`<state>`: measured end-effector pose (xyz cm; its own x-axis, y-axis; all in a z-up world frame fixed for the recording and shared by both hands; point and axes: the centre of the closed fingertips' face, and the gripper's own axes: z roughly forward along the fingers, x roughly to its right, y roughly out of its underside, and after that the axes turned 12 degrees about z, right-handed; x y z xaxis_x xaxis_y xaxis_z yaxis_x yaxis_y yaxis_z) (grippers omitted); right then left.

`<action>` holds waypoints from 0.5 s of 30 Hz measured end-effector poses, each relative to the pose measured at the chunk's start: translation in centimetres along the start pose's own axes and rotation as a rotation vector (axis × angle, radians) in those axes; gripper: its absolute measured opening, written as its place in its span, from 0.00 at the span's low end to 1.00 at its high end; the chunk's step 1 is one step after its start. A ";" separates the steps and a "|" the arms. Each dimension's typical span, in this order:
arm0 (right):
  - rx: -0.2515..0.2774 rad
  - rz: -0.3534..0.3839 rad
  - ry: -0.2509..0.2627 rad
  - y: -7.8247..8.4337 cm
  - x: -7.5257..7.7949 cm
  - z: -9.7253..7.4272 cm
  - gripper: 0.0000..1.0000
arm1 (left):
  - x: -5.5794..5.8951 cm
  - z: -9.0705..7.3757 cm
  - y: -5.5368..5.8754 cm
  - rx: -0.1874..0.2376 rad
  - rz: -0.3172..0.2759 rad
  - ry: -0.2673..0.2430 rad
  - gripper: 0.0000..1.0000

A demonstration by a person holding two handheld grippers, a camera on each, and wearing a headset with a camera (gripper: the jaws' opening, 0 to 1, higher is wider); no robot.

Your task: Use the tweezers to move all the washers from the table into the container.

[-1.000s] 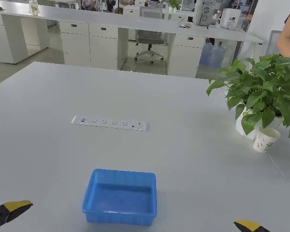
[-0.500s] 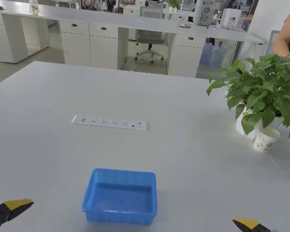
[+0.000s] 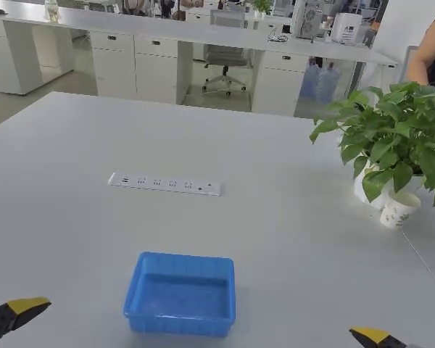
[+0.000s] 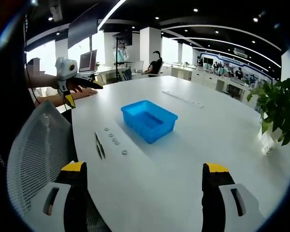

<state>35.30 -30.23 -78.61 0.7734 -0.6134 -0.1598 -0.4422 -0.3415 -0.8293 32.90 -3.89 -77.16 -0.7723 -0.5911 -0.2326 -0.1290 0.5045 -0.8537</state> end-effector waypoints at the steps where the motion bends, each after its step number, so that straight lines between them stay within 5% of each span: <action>1: -0.001 0.001 0.000 0.0 0.0 0.0 1.00 | 0.0 0.0 0.0 0.000 0.001 0.001 0.99; 15: -0.010 -0.006 -0.001 -0.1 0.1 -0.2 1.00 | 0.1 0.0 -0.2 -0.004 0.013 0.014 0.99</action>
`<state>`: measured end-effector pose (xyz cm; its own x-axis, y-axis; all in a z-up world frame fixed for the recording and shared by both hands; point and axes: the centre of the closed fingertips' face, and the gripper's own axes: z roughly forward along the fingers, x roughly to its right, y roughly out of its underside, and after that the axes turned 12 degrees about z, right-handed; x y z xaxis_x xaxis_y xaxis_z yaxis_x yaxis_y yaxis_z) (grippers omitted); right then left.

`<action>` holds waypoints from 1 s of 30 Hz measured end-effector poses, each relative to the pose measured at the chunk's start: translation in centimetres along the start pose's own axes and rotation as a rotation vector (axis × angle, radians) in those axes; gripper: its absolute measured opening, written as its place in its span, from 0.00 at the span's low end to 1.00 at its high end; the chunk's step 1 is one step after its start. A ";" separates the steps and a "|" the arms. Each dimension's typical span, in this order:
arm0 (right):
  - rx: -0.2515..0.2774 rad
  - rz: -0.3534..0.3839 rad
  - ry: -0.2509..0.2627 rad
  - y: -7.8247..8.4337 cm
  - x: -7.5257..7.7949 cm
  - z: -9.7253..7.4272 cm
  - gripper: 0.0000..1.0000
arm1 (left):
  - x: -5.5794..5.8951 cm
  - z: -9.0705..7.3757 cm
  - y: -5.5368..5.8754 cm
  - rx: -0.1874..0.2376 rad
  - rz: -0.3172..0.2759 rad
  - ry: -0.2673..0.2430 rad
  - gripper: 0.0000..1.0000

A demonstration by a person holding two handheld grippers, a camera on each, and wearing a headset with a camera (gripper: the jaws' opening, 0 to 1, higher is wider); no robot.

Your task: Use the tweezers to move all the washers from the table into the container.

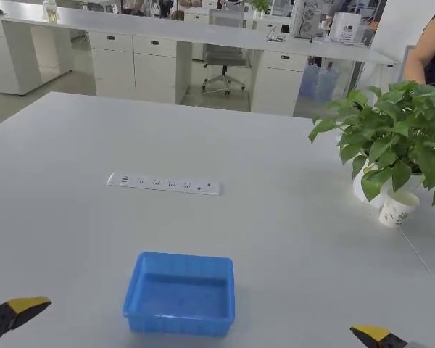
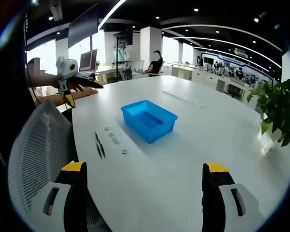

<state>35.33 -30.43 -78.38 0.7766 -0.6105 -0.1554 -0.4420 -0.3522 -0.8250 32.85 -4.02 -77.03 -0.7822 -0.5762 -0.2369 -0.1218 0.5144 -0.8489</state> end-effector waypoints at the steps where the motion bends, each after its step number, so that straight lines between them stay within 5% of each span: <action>1: -0.001 -0.004 -0.001 -0.1 0.0 0.0 1.00 | 0.0 0.0 0.0 -0.001 0.002 0.003 0.98; 15: -0.059 -0.076 -0.062 -0.2 -1.3 1.2 0.94 | 1.6 0.7 0.8 -0.062 0.078 0.119 0.85; 30: -0.111 -0.197 -0.169 0.3 -3.8 3.6 0.76 | 3.7 2.2 1.8 -0.089 0.196 0.269 0.62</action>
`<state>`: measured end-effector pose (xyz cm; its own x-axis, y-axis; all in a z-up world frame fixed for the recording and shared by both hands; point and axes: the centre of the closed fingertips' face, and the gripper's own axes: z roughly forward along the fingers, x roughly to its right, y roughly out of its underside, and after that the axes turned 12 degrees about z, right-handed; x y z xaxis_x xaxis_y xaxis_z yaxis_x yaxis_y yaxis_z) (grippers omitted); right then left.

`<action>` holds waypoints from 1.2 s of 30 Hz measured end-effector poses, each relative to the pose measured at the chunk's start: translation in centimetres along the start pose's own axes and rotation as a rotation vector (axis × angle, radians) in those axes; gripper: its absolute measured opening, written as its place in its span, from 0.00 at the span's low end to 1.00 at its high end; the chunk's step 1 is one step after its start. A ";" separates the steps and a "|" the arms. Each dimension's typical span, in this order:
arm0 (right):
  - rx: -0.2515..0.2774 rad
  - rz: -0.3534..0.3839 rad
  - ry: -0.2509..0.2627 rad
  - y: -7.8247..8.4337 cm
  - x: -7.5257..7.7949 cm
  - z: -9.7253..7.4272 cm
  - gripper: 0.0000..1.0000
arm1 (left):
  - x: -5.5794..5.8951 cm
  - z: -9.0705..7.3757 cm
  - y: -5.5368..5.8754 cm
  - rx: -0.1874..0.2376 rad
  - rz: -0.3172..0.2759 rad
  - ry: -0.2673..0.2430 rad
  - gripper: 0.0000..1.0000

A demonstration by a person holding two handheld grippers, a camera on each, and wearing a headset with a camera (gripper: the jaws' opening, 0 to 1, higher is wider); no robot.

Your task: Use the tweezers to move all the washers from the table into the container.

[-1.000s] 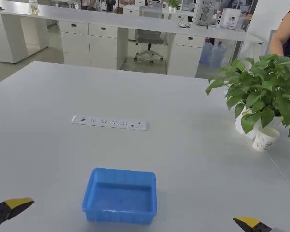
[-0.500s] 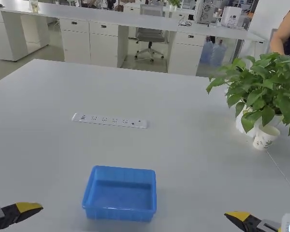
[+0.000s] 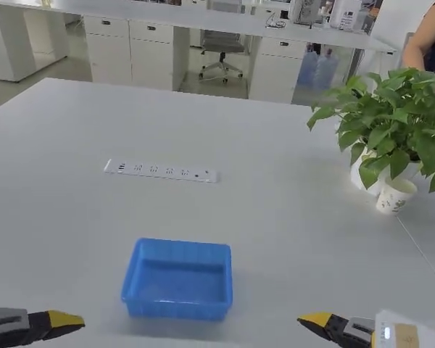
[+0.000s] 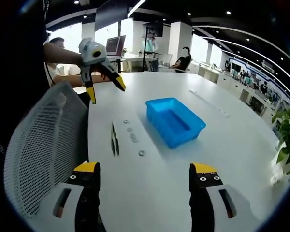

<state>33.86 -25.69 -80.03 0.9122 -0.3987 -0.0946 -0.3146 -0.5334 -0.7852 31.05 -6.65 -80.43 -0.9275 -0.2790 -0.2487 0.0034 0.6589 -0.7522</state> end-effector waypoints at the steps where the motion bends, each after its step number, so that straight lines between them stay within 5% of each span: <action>1: -0.002 -0.006 -0.011 0.0 -0.2 0.2 0.74 | 0.2 0.2 0.0 -0.002 0.016 0.015 0.60; 17: -0.076 -0.109 -0.131 0.5 -2.5 4.1 0.55 | 1.7 2.8 1.0 -0.062 0.115 0.171 0.31; 24: -0.096 -0.148 -0.197 0.6 -4.2 5.9 0.47 | 2.0 3.6 1.5 -0.074 0.127 0.209 0.28; 36: -0.153 -0.221 -0.263 1.2 -6.3 9.0 0.34 | 2.6 5.0 3.8 -0.166 0.217 0.286 0.19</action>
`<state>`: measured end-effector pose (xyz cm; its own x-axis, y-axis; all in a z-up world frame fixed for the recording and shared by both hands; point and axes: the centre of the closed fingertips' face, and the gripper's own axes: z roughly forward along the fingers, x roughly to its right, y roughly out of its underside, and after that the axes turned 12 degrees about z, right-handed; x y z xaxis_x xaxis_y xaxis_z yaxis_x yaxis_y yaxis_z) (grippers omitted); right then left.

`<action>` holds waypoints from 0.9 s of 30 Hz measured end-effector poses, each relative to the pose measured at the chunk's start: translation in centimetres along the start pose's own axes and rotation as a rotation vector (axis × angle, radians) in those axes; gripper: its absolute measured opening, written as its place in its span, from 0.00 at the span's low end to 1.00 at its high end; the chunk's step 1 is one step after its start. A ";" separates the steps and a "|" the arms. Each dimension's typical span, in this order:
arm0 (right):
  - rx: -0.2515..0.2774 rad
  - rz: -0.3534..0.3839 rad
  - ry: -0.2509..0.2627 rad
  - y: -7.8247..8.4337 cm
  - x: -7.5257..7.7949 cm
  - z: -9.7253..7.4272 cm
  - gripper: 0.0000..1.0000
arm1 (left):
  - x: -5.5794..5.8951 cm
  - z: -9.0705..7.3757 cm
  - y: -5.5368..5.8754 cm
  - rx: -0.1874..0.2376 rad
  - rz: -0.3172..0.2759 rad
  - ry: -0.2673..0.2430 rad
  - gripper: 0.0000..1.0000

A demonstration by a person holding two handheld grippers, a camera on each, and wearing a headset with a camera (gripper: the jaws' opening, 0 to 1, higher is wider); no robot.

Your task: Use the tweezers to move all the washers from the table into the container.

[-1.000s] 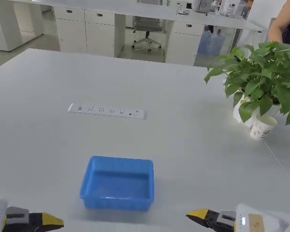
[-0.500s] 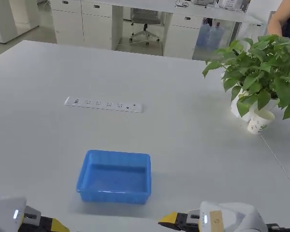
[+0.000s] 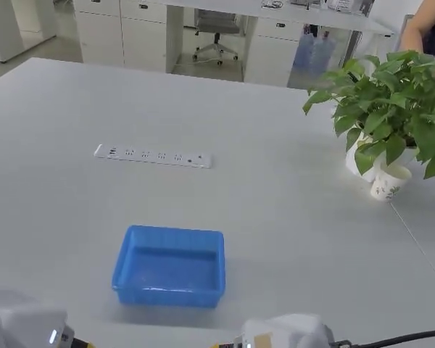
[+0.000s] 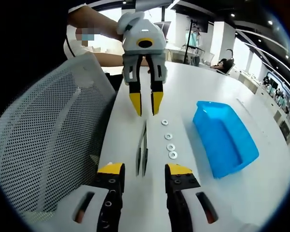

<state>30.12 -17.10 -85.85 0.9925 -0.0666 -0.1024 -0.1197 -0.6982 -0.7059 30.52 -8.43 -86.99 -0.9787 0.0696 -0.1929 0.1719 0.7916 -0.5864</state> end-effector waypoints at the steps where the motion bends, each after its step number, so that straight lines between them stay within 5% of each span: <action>1: -0.006 -0.001 -0.002 0.1 0.0 0.2 0.33 | 0.0 0.1 0.1 -0.005 0.007 0.004 0.19; 27: -0.060 0.062 -0.030 0.1 0.3 3.4 0.18 | 0.4 1.6 0.9 -0.043 0.110 0.096 0.07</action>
<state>30.30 -14.73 -88.35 0.9820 -0.0899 -0.1661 -0.1780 -0.7347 -0.6546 30.46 -8.66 -88.82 -0.9610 0.2131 -0.1765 0.2753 0.8013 -0.5311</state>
